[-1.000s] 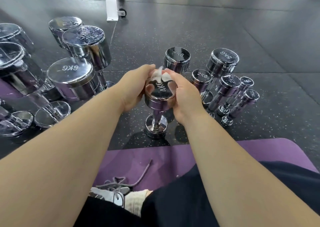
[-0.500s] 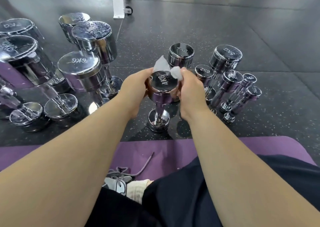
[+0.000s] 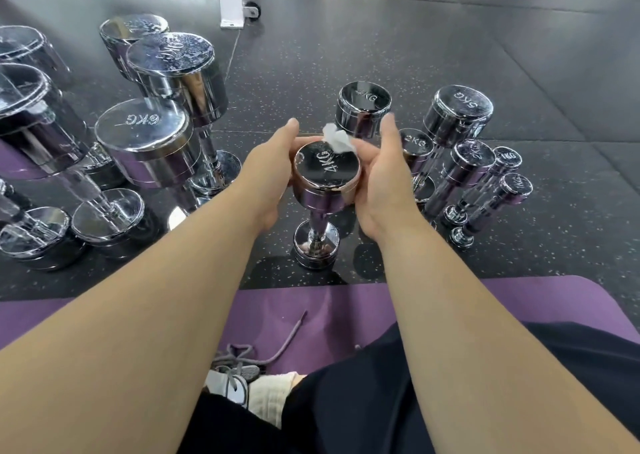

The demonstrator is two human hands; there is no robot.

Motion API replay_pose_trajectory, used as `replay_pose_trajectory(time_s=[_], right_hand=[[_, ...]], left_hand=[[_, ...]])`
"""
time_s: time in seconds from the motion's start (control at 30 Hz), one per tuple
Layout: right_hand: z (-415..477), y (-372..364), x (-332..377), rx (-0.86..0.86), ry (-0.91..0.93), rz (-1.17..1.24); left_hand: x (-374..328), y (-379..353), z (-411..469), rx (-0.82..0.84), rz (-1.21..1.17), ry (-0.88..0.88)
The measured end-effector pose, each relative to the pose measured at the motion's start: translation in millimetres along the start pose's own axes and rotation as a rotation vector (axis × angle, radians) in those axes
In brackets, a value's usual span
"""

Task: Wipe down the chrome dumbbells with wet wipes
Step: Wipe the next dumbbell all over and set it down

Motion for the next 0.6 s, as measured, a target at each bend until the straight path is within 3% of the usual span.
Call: replay_pose_trajectory(time_s=[0.2, 0.37, 0.5, 0.6], right_hand=[[-3.6, 9.0, -15.2, -0.075, -0.030, -0.045], [-34.3, 21.1, 2.9, -0.110, 0.068, 0.173], [-54.8, 21.4, -18.1, -0.079, -0.063, -0.025], [-65.5, 9.3, -34.0, -0.053, -0.182, 0.099]], left_hand=[[5.6, 5.8, -2.1, -0.031, -0.028, 0.047], [12.7, 5.6, -21.4, -0.060, -0.038, 0.103], [12.9, 9.8, -36.6, -0.086, -0.012, 0.129], [15.9, 6.5, -45.6, -0.081, 0.019, 0.135]])
Point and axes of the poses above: each hand's wrist, its own z-axis towards the middle knuckle, its own y-axis out of the back of the hand, x = y × z, the point moved 10 cm from there along z, towards the middle knuckle, and after that the axes turned 12 degrees about -z, right-handed, at the moved point
